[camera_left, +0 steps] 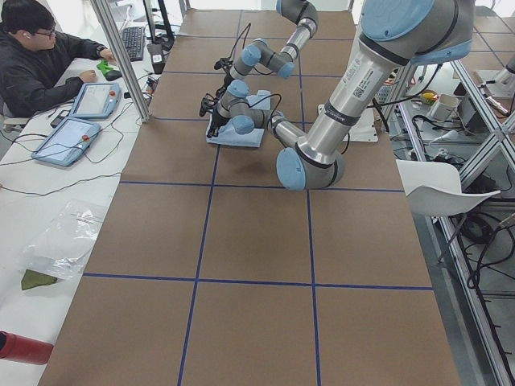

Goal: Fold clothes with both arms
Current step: 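Lay the folded edge down and release it with both grippers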

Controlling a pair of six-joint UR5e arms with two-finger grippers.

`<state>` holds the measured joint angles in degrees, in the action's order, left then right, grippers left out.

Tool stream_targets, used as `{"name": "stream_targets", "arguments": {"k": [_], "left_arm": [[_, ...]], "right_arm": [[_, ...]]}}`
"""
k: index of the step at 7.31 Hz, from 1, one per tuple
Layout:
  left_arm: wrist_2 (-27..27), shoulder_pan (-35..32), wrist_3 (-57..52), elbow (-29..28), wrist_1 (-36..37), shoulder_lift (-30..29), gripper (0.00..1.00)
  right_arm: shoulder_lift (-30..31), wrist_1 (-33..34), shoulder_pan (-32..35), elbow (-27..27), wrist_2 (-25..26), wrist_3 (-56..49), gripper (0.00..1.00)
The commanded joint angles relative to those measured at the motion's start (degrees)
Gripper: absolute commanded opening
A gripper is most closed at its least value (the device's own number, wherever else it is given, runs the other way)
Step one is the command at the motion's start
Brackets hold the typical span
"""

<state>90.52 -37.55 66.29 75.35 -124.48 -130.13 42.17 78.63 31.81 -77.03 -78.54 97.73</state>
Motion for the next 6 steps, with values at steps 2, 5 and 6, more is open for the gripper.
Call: {"name": "stream_targets", "arguments": {"k": [2, 5, 6], "left_arm": [[7.2, -1.0, -2.4, 8.7, -1.1, 5.2, 1.0], [6.7, 3.4, -1.6, 16.5, -0.9, 11.2, 1.0], [5.8, 5.7, 0.3, 17.4, 1.2, 11.5, 1.0]], "right_arm": [[-0.9, 0.3, 1.2, -0.6, -4.3, -1.4, 1.0], [0.0, 0.5, 1.3, -2.3, -6.4, -1.8, 1.0], [0.2, 0.4, 1.3, -2.3, -6.3, -1.9, 1.0]]}}
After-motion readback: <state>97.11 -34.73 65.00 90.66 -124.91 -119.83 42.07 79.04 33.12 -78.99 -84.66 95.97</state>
